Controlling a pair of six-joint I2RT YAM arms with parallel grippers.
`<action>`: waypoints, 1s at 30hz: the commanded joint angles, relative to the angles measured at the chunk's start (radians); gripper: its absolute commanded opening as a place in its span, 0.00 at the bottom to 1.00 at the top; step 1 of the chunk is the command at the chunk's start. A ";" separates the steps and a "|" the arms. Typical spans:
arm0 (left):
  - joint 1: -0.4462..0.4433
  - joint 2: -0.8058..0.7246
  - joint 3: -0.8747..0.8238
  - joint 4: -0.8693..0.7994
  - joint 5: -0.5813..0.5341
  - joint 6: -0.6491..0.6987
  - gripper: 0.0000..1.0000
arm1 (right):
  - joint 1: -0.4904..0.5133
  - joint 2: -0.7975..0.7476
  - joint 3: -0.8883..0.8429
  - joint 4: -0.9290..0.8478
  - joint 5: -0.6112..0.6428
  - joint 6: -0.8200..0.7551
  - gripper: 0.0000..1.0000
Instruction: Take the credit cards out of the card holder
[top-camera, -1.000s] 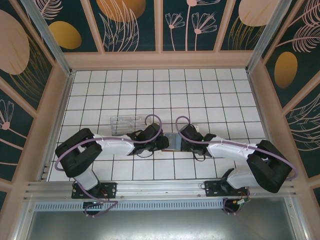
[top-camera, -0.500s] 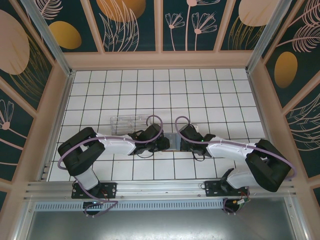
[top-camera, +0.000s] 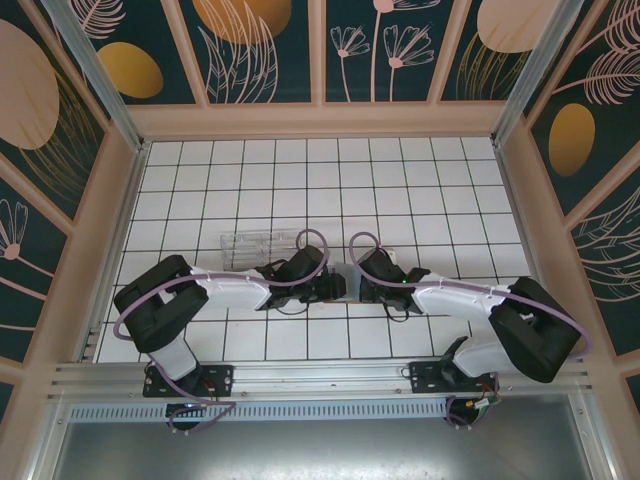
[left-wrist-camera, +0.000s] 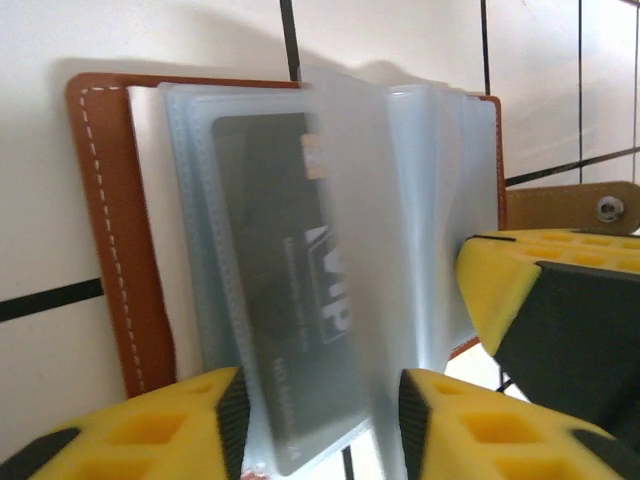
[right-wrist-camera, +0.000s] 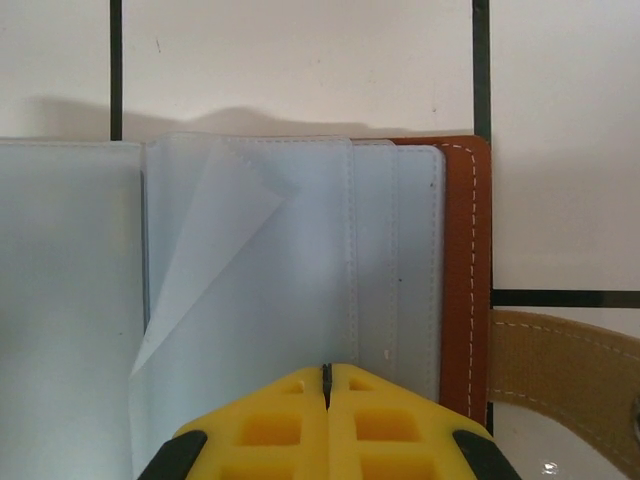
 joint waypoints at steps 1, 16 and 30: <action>0.004 -0.015 0.015 0.068 0.041 0.016 0.51 | -0.004 0.021 -0.021 0.000 -0.024 0.017 0.00; 0.005 -0.010 0.010 0.116 0.074 0.018 0.81 | -0.009 0.002 -0.029 -0.002 -0.024 0.029 0.02; 0.004 0.017 0.007 0.162 0.115 0.016 0.89 | -0.122 -0.238 -0.103 -0.021 -0.053 0.072 0.32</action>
